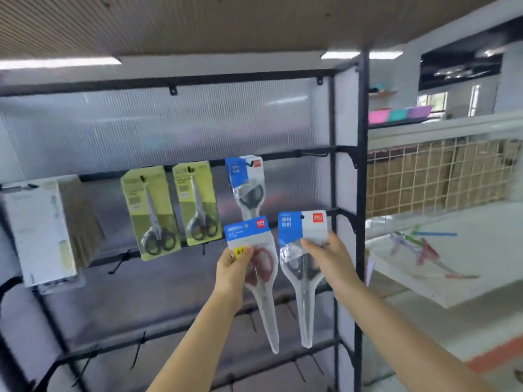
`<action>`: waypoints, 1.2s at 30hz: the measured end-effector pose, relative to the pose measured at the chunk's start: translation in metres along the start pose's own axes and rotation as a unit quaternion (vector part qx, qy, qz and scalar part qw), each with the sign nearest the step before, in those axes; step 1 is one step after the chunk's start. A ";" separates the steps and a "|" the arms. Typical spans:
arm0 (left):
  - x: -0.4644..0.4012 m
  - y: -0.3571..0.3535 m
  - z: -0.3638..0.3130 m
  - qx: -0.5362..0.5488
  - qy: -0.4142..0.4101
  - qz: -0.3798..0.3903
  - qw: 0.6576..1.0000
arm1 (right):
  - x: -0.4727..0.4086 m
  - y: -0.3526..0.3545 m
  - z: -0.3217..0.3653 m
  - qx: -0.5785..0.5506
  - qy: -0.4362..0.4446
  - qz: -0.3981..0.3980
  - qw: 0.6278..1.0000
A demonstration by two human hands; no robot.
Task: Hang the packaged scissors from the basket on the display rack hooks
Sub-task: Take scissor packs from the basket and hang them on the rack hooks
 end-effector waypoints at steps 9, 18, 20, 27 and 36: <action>-0.055 0.036 -0.037 0.018 -0.059 -0.024 0.998 | -0.057 -0.067 0.058 0.006 0.065 0.027 0.997; -0.101 0.059 -0.050 -0.020 -0.084 -0.052 0.995 | -0.113 -0.100 0.069 -0.018 0.084 -0.035 0.996; -0.107 0.058 -0.047 -0.031 -0.079 -0.050 0.995 | -0.121 -0.104 0.066 -0.009 0.080 -0.043 0.996; -0.117 0.047 -0.044 -0.020 -0.072 -0.041 0.996 | -0.138 -0.106 0.069 0.012 0.106 -0.073 0.992; -0.127 0.042 -0.045 -0.027 -0.072 -0.035 0.996 | -0.157 -0.110 0.063 0.026 0.089 -0.083 0.992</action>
Point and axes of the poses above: each hand's wrist, its own x-axis away from the middle knuckle, its own y-axis out of the back of the hand, z = x × y, the point moved 3 cm from there along -x, towards the middle knuckle, and after that the axes turned 6 degrees about -y, right-handed, at the moved point
